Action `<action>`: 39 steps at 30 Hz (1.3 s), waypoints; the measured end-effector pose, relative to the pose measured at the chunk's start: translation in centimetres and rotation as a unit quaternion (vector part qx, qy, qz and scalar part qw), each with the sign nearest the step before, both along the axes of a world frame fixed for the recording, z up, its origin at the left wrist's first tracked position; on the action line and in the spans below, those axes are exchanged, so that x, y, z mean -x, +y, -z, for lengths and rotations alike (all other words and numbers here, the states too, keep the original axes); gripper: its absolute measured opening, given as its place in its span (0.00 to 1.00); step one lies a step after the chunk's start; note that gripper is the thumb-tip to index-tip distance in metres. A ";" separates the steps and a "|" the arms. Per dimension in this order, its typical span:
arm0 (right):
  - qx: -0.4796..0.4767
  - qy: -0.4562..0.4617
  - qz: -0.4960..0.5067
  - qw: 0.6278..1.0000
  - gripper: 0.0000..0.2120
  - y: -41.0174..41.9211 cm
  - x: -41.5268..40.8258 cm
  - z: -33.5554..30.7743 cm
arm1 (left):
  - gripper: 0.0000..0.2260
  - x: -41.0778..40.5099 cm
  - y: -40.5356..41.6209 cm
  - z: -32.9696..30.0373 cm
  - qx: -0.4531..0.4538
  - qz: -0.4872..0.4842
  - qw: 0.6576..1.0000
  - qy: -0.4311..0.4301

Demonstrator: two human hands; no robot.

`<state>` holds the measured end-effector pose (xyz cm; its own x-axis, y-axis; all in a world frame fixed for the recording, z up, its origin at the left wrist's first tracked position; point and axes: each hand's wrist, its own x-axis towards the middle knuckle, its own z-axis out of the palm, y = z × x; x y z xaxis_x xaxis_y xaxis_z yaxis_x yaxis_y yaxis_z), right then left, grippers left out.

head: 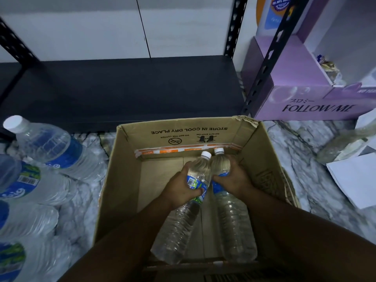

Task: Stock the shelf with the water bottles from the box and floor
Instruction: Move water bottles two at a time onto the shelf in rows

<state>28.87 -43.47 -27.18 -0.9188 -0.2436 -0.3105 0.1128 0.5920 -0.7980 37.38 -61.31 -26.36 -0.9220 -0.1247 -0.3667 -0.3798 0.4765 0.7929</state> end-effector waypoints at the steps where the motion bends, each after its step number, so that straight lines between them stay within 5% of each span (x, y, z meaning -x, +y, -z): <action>1: 0.008 -0.004 0.001 1.000 0.33 -0.1 0.1 0.1 | 0.38 0.0 -0.2 -0.2 -0.001 0.003 1.000 0.005; 15: 0.105 -0.022 0.104 0.989 0.28 -1.4 -1.6 -2.2 | 0.44 -0.8 -2.6 -1.5 0.033 0.005 0.998 0.053; 39: 0.068 -0.135 0.149 0.977 0.35 -0.3 -0.6 -0.3 | 0.43 0.4 -2.2 -0.8 0.043 0.037 0.997 0.044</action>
<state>29.45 -43.76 -26.92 -0.8445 -0.0329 -0.5346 0.4813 0.3915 -0.7843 37.01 -63.47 -25.57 -0.9582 -0.0825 -0.2740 -0.2711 0.5685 0.7768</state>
